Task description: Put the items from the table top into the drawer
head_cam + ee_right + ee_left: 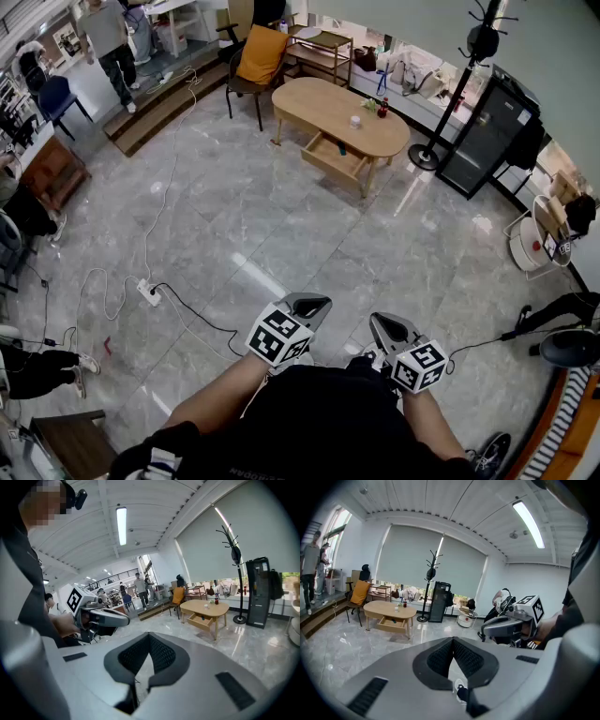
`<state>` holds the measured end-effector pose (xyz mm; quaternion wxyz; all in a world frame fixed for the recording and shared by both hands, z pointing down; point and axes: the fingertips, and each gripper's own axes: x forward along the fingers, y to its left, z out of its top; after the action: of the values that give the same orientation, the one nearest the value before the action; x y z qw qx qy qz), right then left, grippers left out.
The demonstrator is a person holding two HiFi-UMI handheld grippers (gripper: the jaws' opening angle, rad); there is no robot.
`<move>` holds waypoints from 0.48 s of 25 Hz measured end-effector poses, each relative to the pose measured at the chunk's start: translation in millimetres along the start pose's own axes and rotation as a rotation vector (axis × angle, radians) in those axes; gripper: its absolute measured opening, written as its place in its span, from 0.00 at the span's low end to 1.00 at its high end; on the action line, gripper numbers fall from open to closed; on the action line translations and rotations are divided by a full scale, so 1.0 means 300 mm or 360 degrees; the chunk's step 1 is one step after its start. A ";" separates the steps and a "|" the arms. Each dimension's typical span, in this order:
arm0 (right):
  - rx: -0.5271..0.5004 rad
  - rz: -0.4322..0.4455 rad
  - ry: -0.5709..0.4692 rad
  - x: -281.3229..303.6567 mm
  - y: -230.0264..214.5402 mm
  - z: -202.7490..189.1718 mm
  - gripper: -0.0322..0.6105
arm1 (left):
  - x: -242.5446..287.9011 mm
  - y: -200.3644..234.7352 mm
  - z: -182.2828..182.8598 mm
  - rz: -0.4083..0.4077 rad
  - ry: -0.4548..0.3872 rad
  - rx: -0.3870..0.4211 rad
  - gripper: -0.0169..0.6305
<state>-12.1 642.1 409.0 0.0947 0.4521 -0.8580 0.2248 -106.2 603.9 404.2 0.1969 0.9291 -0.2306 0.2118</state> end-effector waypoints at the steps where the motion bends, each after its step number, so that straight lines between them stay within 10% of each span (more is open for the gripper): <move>1: 0.0000 -0.0007 -0.0002 0.000 -0.005 0.001 0.05 | -0.001 0.004 0.003 0.0000 -0.0004 0.0003 0.03; 12: -0.0015 -0.0043 -0.0026 -0.013 -0.028 0.028 0.05 | 0.016 0.013 0.020 -0.0024 -0.0031 0.0006 0.03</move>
<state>-2.7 636.8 402.7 0.0928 0.4651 -0.8535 0.2159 -102.4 596.3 402.7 0.1946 0.9332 -0.2251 0.2016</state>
